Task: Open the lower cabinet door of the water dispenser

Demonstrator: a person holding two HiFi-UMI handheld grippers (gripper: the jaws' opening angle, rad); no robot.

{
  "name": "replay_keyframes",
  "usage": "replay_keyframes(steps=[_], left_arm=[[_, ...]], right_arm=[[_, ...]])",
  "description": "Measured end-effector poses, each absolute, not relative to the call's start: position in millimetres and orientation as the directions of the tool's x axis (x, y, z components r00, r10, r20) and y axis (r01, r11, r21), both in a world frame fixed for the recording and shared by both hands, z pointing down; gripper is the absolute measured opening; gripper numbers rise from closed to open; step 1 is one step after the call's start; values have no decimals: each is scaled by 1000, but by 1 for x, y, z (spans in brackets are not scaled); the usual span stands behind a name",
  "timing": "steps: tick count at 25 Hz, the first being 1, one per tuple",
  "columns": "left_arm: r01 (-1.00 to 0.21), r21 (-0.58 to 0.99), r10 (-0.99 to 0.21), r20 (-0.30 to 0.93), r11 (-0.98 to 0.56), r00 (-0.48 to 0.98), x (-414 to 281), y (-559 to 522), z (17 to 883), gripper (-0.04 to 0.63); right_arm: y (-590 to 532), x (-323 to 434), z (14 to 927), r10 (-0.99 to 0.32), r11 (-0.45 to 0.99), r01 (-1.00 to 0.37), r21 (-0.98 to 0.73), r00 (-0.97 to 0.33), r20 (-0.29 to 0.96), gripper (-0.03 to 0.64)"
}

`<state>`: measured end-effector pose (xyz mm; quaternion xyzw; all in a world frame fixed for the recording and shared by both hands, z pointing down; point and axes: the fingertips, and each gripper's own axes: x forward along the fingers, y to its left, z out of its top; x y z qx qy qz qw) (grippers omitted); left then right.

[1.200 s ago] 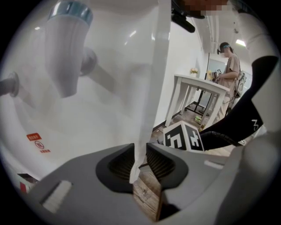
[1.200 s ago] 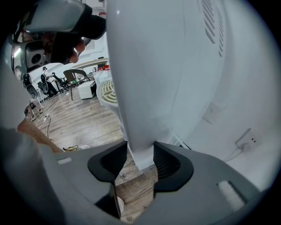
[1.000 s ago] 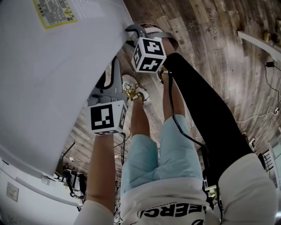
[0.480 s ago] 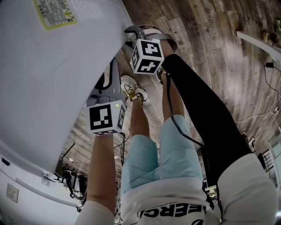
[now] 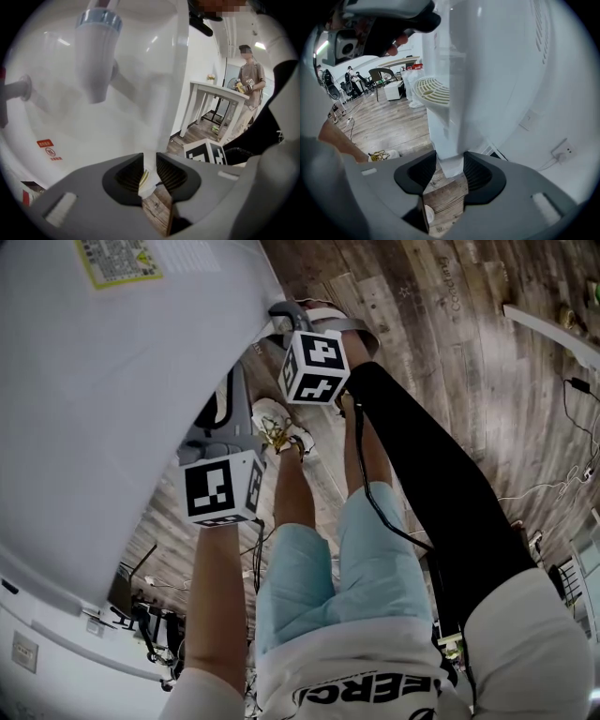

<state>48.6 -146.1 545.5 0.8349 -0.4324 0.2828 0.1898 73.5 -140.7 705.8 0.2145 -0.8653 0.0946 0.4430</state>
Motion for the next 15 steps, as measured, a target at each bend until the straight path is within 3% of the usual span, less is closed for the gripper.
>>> replay_keyframes(steps=[15], left_arm=[[-775, 86, -576, 619, -626, 533, 50, -132, 542, 87]], right_arm=[[-119, 72, 707, -339, 835, -547, 61, -424, 840, 181]])
